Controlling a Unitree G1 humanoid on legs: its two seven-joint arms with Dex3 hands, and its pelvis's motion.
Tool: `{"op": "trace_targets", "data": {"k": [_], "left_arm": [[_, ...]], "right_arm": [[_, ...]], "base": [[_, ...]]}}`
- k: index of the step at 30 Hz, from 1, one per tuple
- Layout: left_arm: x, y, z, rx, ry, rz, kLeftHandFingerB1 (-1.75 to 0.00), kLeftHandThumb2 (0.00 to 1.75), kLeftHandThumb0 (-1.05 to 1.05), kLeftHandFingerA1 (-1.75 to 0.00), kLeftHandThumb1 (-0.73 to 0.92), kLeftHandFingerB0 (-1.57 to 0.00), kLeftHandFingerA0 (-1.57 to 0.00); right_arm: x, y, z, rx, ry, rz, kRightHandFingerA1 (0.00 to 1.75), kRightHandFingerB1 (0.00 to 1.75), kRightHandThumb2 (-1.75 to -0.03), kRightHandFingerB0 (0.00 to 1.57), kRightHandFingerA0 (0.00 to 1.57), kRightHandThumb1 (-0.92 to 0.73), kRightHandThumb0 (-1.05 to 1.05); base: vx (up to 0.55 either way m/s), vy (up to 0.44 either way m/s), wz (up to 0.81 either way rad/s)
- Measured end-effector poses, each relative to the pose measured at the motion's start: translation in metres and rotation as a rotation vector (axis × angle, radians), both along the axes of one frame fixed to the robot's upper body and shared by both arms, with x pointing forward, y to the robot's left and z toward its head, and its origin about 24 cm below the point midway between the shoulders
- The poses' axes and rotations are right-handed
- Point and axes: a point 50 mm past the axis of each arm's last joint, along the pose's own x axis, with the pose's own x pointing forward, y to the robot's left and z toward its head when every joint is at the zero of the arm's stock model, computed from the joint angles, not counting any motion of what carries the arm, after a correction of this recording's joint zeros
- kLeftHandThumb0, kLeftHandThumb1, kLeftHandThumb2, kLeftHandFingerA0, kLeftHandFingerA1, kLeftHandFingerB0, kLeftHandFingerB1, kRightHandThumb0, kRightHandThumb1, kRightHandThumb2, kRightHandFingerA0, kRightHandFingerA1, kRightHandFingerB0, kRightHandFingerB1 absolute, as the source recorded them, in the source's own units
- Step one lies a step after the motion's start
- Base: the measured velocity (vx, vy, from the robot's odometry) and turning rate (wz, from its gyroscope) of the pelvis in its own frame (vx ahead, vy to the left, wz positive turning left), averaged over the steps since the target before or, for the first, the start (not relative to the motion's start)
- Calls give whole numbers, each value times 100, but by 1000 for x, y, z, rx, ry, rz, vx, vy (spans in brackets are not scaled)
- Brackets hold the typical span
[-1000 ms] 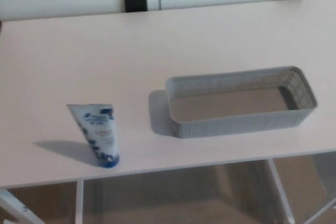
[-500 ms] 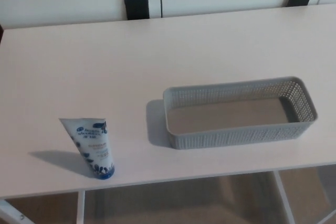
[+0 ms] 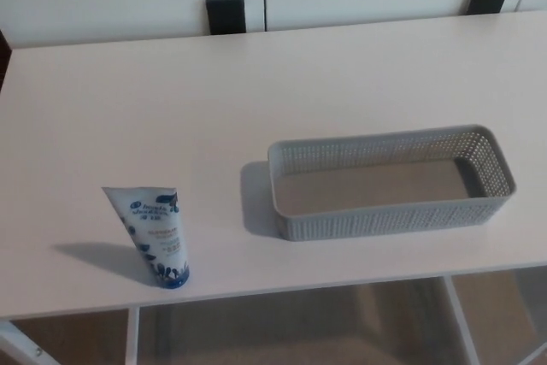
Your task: The robot walks towards a table in front, picks a shampoo with left hand and puts it in a small grey container
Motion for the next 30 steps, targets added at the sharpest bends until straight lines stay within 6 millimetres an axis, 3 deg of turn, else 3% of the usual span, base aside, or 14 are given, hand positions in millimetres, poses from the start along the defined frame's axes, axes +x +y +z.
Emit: {"op": "trace_targets", "data": {"k": [1,2,9,14,19,30], "left_arm": [[5,-2,1,-5,-11,-16,-22,56,-51,-30,48,-4,-7],[13,-6,2,-16,-24,-43,-23,74,-57,-33,37,-3,-1],[54,-17,-9,-102,-28,-111,-15,74,-58,-24,37,-1,0],[78,-18,-41,-173,100,-94,-11,73,-60,-23,38,0,0],[85,-17,-76,-198,256,-47,-12,73,-58,-22,37,0,0],[89,-3,-112,-199,399,59,-9,71,-56,-19,36,0,0]], "right_arm": [[0,0,0,0,0,-1,45,39,-61,51,63,-73,-29],[-2,0,0,0,3,-5,45,39,-61,51,63,-73,-29],[-7,-1,-1,2,12,-21,44,39,-61,51,62,-72,-29],[-12,-1,-1,3,26,-25,44,38,-61,50,63,-71,-29],[-16,-1,-2,4,40,-33,43,38,-61,51,62,-72,-30],[-20,-1,-2,10,50,-45,44,38,-61,52,65,-72,-31]], "base": [[0,0,0],[0,0,0],[0,0,0],[0,0,0],[0,0,0],[0,0,0]]}}
